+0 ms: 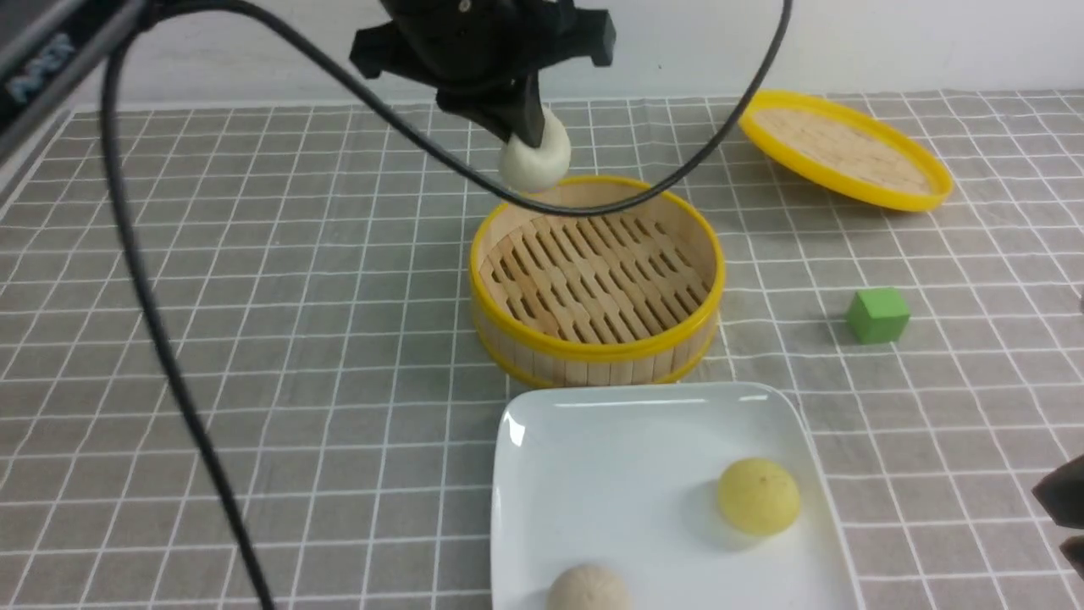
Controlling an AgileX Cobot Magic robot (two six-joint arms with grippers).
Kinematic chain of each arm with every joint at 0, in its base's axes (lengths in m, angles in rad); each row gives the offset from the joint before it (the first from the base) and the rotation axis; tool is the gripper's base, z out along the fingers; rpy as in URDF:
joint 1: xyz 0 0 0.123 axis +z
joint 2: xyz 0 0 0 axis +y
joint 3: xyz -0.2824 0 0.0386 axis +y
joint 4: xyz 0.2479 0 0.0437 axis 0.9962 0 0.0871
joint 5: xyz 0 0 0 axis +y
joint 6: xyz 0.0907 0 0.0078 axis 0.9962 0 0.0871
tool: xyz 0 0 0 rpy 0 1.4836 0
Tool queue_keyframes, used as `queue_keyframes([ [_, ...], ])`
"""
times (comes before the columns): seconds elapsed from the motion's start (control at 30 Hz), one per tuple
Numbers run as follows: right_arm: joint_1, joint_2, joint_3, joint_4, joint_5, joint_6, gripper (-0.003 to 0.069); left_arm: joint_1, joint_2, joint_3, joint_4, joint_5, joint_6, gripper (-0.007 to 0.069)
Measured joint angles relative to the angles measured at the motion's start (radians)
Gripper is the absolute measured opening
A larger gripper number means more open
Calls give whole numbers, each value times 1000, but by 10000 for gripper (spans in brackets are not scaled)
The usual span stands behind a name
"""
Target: Put the steamed buns into the plate on the grey tablecloth.
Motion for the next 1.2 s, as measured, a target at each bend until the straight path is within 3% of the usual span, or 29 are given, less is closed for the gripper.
queue_keyframes([
  [0.17, 0, 0, 13, -16, -24, 0, 9, -56, -38, 251, -19, 1, 0, 35],
  [0.23, 0, 0, 13, -22, -29, 0, 9, -128, -19, 356, -18, -6, 0, 47],
  [0.4, 0, -3, 14, -25, -5, 0, 12, -259, 45, 416, 11, -57, -1, 129],
  [0.5, 0, -18, 13, -26, 36, 0, 12, -276, 57, 416, 26, -85, -4, 178],
  [0.77, 0, -289, 11, -26, 190, 74, 19, -282, 101, 416, 43, -176, -12, 421],
  [0.93, 0, -509, 20, -26, 196, 112, 23, -282, 101, 390, 57, -160, -3, 465],
  [1.2, 0, -855, 290, 3, -295, 169, 30, -282, 68, 166, 218, -16, -3, 458],
])
